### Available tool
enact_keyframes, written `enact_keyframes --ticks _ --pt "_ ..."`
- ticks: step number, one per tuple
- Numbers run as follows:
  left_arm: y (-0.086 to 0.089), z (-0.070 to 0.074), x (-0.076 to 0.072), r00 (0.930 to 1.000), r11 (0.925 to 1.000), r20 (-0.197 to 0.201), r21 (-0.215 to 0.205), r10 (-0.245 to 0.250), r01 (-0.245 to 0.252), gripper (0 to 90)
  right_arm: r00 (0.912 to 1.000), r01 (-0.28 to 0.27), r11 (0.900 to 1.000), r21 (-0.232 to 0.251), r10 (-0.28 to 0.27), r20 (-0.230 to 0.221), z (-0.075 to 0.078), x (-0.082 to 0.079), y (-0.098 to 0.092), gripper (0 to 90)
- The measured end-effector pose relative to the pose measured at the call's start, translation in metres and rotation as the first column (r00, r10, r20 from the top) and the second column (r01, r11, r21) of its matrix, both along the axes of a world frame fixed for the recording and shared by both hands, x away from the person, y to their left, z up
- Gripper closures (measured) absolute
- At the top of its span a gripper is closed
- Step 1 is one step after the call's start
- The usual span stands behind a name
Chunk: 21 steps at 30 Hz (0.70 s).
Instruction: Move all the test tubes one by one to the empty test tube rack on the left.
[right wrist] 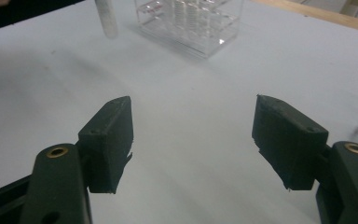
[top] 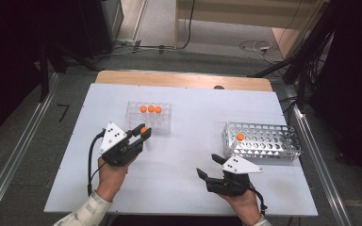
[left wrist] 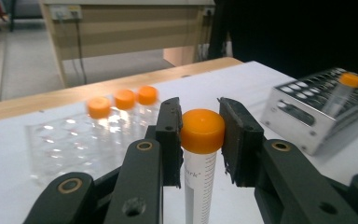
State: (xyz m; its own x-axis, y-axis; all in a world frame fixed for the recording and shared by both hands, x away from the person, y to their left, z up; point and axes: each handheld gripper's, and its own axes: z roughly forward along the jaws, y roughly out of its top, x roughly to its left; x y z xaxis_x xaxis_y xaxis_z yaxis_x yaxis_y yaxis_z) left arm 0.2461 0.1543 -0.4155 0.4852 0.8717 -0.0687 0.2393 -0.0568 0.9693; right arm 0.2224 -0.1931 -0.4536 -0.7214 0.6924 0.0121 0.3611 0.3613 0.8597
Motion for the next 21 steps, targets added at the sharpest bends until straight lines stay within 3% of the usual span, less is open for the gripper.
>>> enact_keyframes --ticks 10,21 --pt "0.021 0.017 0.032 0.9942 0.994 0.004 0.024 0.107 -0.107 70.3 0.9949 0.101 0.995 0.006 -0.101 -0.005 -0.002 -0.004 -0.041 27.0" --pt "0.027 0.017 0.06 0.9861 0.985 -0.006 0.048 0.166 -0.166 70.3 0.9911 0.131 0.991 0.012 -0.131 -0.021 -0.006 -0.001 -0.049 27.1"
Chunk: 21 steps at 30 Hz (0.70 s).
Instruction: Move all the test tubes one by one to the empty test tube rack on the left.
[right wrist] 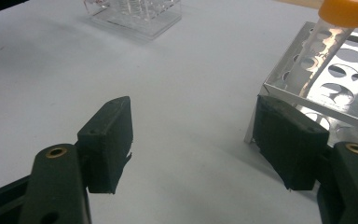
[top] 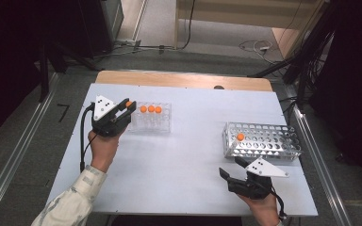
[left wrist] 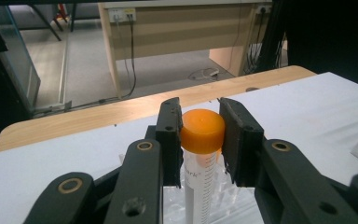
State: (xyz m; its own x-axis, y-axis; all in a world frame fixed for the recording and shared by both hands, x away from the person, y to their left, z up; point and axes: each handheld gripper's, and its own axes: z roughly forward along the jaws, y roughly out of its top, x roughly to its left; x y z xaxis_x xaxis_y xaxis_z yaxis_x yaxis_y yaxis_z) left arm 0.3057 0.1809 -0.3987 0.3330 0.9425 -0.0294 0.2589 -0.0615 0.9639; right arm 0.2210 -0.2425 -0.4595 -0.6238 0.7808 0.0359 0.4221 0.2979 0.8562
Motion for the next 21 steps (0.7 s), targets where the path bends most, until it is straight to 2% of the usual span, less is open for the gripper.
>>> enact_keyframes --ticks 15,21 --pt "-0.003 0.01 0.024 0.9994 0.9994 0.007 0.011 0.033 -0.033 70.3 0.9999 0.01 1.0 0.007 -0.01 0.006 0.0 0.0 -0.003 27.2" --pt "-0.008 0.008 0.032 0.9991 0.999 0.006 0.02 0.041 -0.041 70.3 0.9999 0.012 1.0 0.008 -0.012 0.007 0.001 -0.001 -0.004 27.3"
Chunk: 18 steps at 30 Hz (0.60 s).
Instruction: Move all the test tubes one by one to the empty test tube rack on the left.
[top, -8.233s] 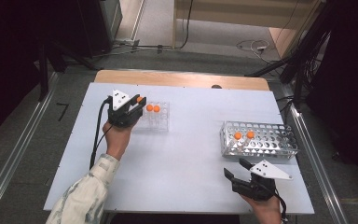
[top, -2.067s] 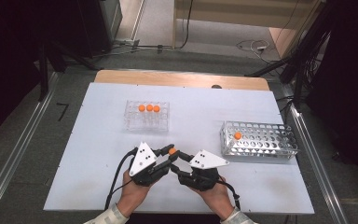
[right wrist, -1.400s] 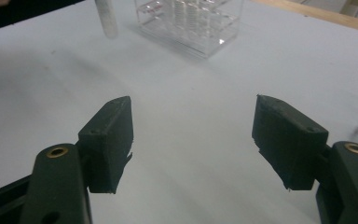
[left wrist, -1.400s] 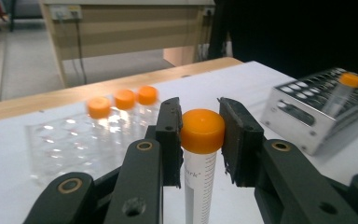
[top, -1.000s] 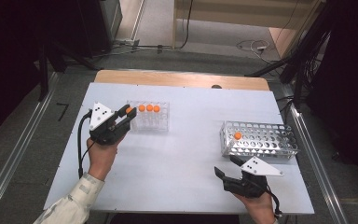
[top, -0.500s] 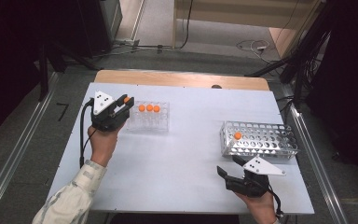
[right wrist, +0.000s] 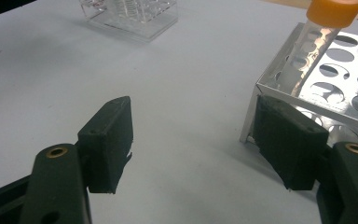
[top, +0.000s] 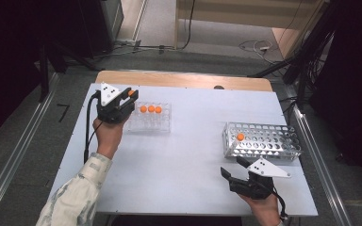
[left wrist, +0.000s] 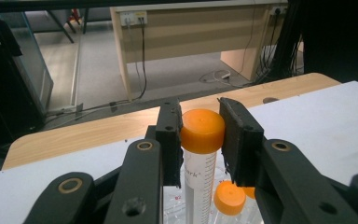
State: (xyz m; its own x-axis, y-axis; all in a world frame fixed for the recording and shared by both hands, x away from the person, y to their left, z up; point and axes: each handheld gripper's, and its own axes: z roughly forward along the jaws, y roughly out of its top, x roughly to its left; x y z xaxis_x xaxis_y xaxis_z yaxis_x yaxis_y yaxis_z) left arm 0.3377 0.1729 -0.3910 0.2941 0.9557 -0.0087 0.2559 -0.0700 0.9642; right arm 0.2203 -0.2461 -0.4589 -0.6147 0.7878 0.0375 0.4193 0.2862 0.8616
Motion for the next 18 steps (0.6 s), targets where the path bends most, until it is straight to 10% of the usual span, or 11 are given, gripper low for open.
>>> enact_keyframes --ticks 18 --pt "-0.003 -0.027 0.0 0.9998 0.9997 -0.022 0.026 0.002 -0.002 70.1 1.0 0.003 1.0 -0.001 -0.003 -0.001 -0.001 0.0 -0.001 27.4"
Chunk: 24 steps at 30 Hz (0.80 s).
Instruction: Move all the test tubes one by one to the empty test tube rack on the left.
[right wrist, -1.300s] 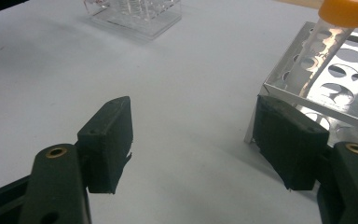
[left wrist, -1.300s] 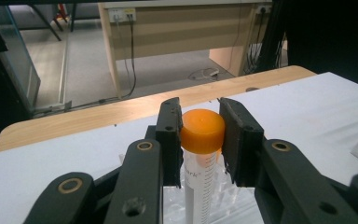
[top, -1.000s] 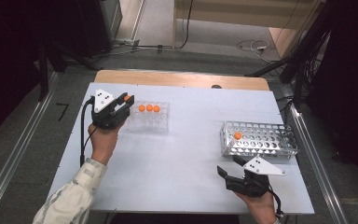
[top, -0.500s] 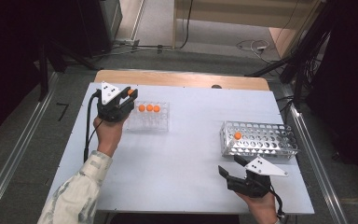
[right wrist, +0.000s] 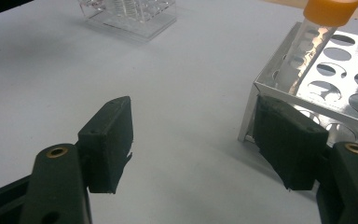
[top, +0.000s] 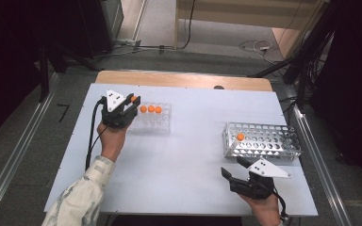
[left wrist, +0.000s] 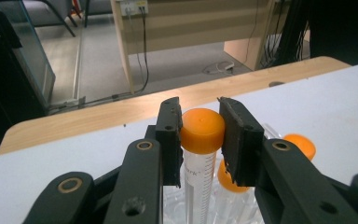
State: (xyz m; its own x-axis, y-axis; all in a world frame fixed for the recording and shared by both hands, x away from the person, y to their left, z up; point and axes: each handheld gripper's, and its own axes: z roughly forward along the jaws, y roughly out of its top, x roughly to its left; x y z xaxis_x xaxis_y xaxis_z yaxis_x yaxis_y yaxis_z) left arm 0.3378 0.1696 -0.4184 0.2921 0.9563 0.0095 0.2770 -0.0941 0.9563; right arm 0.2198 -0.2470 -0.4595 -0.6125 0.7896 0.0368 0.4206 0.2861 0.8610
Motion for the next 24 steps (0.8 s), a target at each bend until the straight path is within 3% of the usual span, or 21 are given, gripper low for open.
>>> enact_keyframes --ticks 10,18,24 --pt "-0.001 -0.008 -0.002 0.9999 1.0 -0.011 0.004 -0.004 0.004 68.6 1.0 0.002 1.0 -0.001 -0.002 -0.003 -0.001 0.001 0.001 27.4" --pt "-0.001 -0.004 -0.008 0.9999 0.9997 0.0 -0.018 -0.016 0.016 58.1 1.0 0.006 1.0 0.0 -0.006 -0.004 -0.001 0.001 -0.001 27.4" --pt "-0.003 -0.001 -0.026 0.9997 0.9992 0.008 -0.033 -0.023 0.024 40.9 0.9999 0.012 1.0 0.001 -0.012 -0.003 -0.001 0.001 -0.002 27.4"
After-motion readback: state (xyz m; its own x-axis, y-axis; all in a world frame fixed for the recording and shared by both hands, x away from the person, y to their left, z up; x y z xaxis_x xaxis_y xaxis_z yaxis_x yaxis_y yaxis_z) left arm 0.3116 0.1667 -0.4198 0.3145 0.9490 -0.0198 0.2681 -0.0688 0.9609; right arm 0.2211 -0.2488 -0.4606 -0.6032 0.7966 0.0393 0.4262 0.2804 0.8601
